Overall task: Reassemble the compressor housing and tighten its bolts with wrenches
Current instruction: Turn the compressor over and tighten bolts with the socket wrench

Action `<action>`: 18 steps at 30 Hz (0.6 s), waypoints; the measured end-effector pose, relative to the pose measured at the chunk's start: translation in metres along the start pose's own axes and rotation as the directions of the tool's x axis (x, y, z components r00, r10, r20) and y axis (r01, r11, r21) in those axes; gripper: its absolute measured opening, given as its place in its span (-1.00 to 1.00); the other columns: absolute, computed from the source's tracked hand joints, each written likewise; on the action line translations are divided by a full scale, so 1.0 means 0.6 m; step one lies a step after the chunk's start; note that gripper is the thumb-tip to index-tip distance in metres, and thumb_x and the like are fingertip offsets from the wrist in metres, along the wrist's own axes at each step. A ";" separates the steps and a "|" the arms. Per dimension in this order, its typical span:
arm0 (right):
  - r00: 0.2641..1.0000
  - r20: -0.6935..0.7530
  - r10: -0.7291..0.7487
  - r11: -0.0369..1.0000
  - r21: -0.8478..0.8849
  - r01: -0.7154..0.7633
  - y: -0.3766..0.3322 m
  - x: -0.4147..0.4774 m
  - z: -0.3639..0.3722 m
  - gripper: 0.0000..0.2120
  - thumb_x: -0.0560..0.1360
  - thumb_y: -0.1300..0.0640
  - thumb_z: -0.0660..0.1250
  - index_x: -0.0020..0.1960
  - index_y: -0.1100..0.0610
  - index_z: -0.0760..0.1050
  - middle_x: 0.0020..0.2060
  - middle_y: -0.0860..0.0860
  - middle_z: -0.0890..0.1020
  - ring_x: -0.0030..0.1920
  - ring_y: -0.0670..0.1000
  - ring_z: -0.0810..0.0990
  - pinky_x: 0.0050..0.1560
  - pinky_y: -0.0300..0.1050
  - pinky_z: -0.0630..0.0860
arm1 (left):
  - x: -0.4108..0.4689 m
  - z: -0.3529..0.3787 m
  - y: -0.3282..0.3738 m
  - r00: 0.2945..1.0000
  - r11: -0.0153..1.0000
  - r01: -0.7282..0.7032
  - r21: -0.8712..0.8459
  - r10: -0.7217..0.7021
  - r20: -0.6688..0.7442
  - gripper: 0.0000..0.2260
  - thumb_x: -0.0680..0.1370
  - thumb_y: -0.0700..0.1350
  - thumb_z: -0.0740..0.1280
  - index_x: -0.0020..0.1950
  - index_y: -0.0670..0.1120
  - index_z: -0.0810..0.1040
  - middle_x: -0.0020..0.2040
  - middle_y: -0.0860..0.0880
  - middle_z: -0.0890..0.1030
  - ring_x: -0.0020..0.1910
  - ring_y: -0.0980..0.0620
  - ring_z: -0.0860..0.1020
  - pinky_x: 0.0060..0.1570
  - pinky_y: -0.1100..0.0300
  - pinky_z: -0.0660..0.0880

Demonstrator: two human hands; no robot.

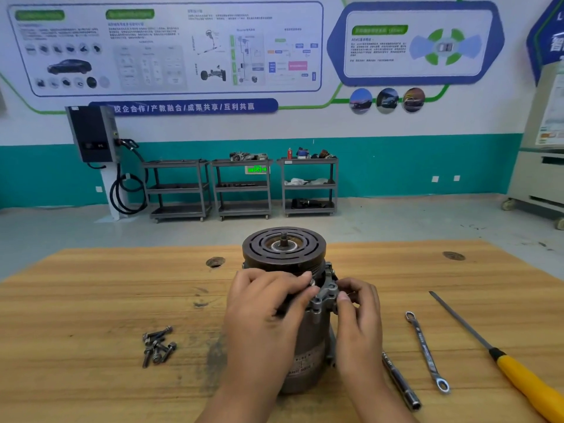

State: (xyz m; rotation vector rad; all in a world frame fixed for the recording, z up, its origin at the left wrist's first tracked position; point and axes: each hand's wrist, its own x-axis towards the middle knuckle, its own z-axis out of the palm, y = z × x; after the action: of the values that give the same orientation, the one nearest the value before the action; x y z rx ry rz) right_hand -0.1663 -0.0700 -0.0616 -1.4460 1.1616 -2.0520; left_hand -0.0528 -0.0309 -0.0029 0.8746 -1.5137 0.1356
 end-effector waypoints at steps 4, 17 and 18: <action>1.000 0.006 0.012 1.000 0.012 -0.012 -0.002 -0.001 0.000 -0.88 0.45 0.08 0.16 -0.07 -0.03 0.44 -0.08 -0.06 0.50 -0.06 -0.21 0.50 -0.12 -0.45 0.40 | -0.003 0.006 -0.007 0.998 0.997 -0.067 0.049 0.067 0.009 -0.88 0.37 -0.03 0.45 -0.15 -0.02 0.69 -0.21 0.15 0.60 -0.13 0.13 0.42 -0.05 0.41 0.35; 0.999 0.010 0.030 1.000 0.005 -0.030 -0.008 0.001 -0.001 -0.89 0.44 0.08 0.16 -0.08 -0.02 0.45 -0.08 -0.05 0.50 -0.07 -0.22 0.49 -0.13 -0.47 0.38 | -0.008 0.014 -0.022 0.986 0.978 -0.162 0.134 0.165 -0.015 -0.85 0.43 -0.01 0.35 -0.13 0.01 0.71 -0.03 0.05 0.46 0.05 0.06 0.30 0.10 0.30 0.28; 0.999 0.011 0.030 1.000 0.007 -0.031 -0.008 0.001 0.000 -0.89 0.44 0.08 0.16 -0.08 -0.02 0.45 -0.08 -0.05 0.50 -0.07 -0.22 0.49 -0.13 -0.47 0.37 | -0.011 0.015 -0.024 0.985 0.975 -0.169 0.144 0.173 -0.015 -0.85 0.43 -0.01 0.35 -0.12 0.02 0.70 -0.01 0.05 0.45 0.07 0.05 0.29 0.13 0.31 0.25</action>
State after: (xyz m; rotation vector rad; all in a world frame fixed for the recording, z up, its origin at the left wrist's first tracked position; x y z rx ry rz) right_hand -0.1659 -0.0672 -0.0573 -1.4253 1.1634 -2.0237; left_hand -0.0524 -0.0428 -0.0164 0.8504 -1.5666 0.3843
